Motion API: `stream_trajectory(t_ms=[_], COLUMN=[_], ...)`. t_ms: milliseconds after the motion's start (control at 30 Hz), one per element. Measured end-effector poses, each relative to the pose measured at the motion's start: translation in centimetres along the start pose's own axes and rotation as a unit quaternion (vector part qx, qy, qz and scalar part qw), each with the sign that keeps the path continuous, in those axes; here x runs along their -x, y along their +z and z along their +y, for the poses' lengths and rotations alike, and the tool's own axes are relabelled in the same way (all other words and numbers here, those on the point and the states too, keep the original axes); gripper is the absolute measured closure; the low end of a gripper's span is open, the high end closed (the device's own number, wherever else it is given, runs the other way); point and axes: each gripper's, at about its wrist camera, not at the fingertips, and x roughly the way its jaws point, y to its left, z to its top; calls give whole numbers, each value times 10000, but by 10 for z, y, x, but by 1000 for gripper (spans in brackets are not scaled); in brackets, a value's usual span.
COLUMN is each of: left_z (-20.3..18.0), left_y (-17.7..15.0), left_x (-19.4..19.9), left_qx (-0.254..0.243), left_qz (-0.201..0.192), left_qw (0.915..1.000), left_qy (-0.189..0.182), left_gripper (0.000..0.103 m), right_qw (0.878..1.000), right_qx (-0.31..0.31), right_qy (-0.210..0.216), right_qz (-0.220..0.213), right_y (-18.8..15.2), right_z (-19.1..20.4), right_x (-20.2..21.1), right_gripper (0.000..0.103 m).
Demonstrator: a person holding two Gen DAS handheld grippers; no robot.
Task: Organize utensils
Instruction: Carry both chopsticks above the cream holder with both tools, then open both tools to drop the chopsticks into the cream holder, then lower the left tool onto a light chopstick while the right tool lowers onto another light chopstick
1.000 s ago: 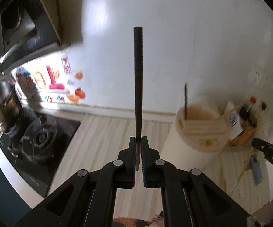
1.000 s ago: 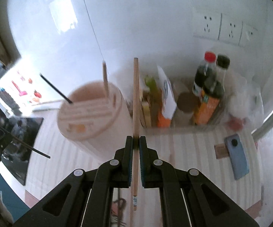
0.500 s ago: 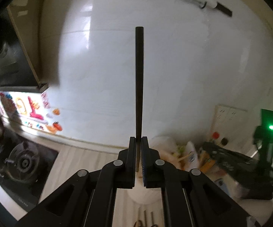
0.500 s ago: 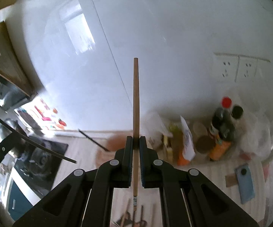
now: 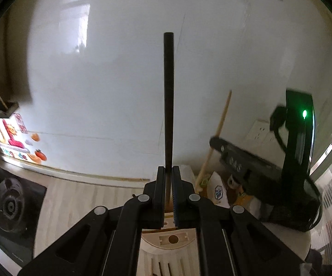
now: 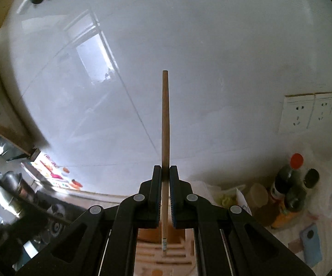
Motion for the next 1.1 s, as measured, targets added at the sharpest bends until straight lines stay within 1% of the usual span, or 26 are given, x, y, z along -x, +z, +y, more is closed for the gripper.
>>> stream_trajectory(t_ms=[233, 367, 500, 600, 667, 700, 733, 767, 800, 833, 867, 933, 967, 1033, 1100], left_z=[12, 15, 20, 20, 15, 16, 17, 18, 19, 21, 22, 26, 28, 33, 36], left_y=[-12, -20, -23, -19, -14, -11, -9, -8, -8, -10, -12, -20, -26, -39, -57], left_x=[-52, -68, -71, -53, -30, -24, -13, -2, 6, 16, 23, 36, 39, 45, 46], left_qx=[136, 147, 292, 397, 396, 395, 395, 422, 451, 485, 509, 503, 491, 483, 493], left_qz=[579, 804, 956, 873, 689, 632, 528, 406, 327, 223, 147, 56, 74, 101, 123], left_qw=[9982, 9967, 9949, 9951, 9968, 9972, 9978, 9982, 9983, 9982, 9979, 9972, 9966, 9946, 9926], left_qy=[33, 7, -150, -221, -130, -67, 12, 90, 147, 264, 370, 542, 655, 915, 1103], left_gripper=[100, 100, 99, 98, 90, 85, 72, 50, 39, 24, 21, 20, 13, 0, 0], right_qw=[10000, 9998, 9987, 9978, 9976, 9976, 9978, 9979, 9982, 9985, 9987, 9988, 9987, 9982, 9977], right_qx=[-35, 88, 181, 137, 22, -11, -56, -131, -113, -127, -162, -201, -225, -267, -310], right_qy=[-79, -118, 38, 166, 251, 282, 273, 279, 262, 202, 154, -2, -79, -233, -318], right_qz=[30, 127, 469, 632, 640, 630, 606, 562, 520, 492, 457, 452, 455, 482, 506], right_y=[-6, -17, -23, -25, -24, -24, -23, -22, -22, -24, -25, -31, -36, -47, -58], right_z=[-8, -11, -10, -13, -19, -21, -26, -31, -33, -36, -39, -46, -50, -57, -68], right_x=[-37, -46, -50, -42, -27, -20, -9, 3, 12, 24, 33, 50, 61, 74, 84], right_gripper=[97, 96, 96, 95, 85, 77, 71, 69, 65, 62, 60, 51, 48, 37, 31])
